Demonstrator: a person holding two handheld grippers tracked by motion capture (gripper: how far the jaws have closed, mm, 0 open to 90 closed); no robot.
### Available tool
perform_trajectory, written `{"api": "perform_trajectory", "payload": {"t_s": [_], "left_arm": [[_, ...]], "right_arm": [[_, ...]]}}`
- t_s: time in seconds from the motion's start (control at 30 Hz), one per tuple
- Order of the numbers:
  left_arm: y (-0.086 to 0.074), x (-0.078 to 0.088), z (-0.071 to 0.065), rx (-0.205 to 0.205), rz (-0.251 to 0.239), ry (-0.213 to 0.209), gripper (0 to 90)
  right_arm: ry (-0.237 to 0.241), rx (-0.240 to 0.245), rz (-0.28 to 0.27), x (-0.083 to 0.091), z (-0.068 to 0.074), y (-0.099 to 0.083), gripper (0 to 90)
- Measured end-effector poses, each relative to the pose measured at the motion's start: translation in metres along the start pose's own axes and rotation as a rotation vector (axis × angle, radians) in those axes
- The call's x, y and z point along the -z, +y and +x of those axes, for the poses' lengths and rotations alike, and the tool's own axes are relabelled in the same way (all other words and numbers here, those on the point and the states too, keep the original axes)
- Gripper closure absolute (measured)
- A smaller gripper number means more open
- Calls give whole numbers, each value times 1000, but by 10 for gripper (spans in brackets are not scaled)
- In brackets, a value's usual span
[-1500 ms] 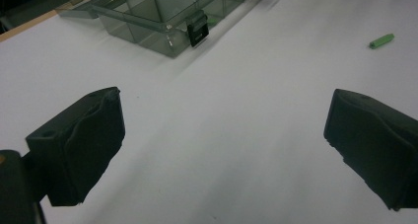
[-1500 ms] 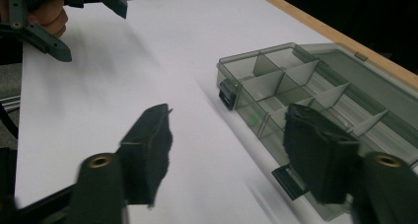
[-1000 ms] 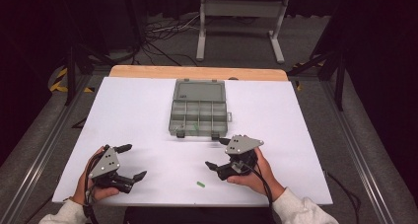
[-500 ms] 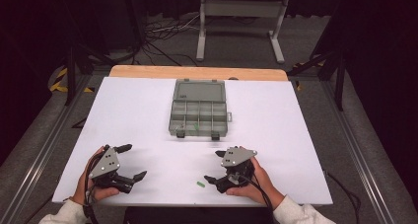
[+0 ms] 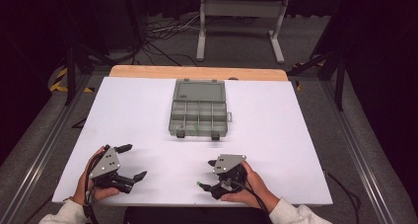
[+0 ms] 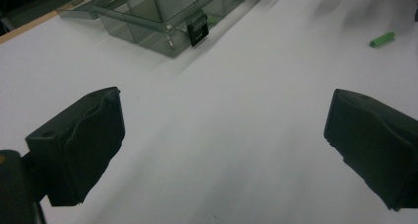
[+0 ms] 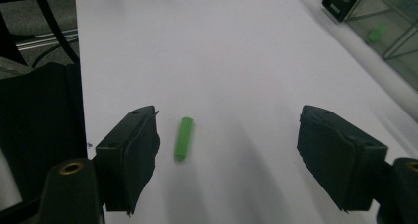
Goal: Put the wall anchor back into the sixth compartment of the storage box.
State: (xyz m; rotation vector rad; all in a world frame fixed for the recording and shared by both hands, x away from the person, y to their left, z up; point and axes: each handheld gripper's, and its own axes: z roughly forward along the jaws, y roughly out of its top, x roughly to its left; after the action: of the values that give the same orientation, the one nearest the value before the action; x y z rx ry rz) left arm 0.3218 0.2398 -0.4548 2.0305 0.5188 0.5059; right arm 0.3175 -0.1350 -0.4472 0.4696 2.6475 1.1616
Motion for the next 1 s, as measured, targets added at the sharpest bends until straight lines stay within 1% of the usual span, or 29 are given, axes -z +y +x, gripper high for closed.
{"api": "perform_trajectory", "payload": {"t_s": [0.13,0.2,0.27,0.33,0.43,0.53,0.63,0.7,0.73,0.77,0.87,0.93,0.97,1.0], "left_arm": [[0,0,0,-4,0,0,32],[0,-1,0,-4,4,-1,32],[0,-1,0,-6,5,-1,31],[0,-1,0,-4,4,-1,31],[0,-1,0,-4,4,-2,32],[0,-1,0,-5,5,-2,32],[0,-1,0,-5,5,-3,31],[0,-1,0,-3,5,-2,32],[0,-1,0,-2,5,-3,32],[0,-1,0,-2,5,-3,32],[0,-1,0,0,5,-5,32],[0,-1,0,0,6,-6,32],[0,-1,0,0,6,-6,32],[0,-1,0,-1,7,-5,32]], "right_arm": [[20,-3,5,-3,1,0,274],[21,-1,11,-4,0,0,294],[32,-9,11,-5,-1,0,315],[29,-9,13,-6,-1,0,323],[38,-9,14,-7,-1,0,342],[44,-9,27,-10,0,0,391],[51,-12,35,-12,0,0,416],[64,-4,47,-15,1,0,486],[64,-4,47,-15,1,0,486],[67,1,51,-16,2,0,506],[78,6,55,-17,2,1,599],[87,3,58,-17,1,1,682],[87,3,58,-17,1,1,682],[91,3,57,-16,1,1,721]]}}
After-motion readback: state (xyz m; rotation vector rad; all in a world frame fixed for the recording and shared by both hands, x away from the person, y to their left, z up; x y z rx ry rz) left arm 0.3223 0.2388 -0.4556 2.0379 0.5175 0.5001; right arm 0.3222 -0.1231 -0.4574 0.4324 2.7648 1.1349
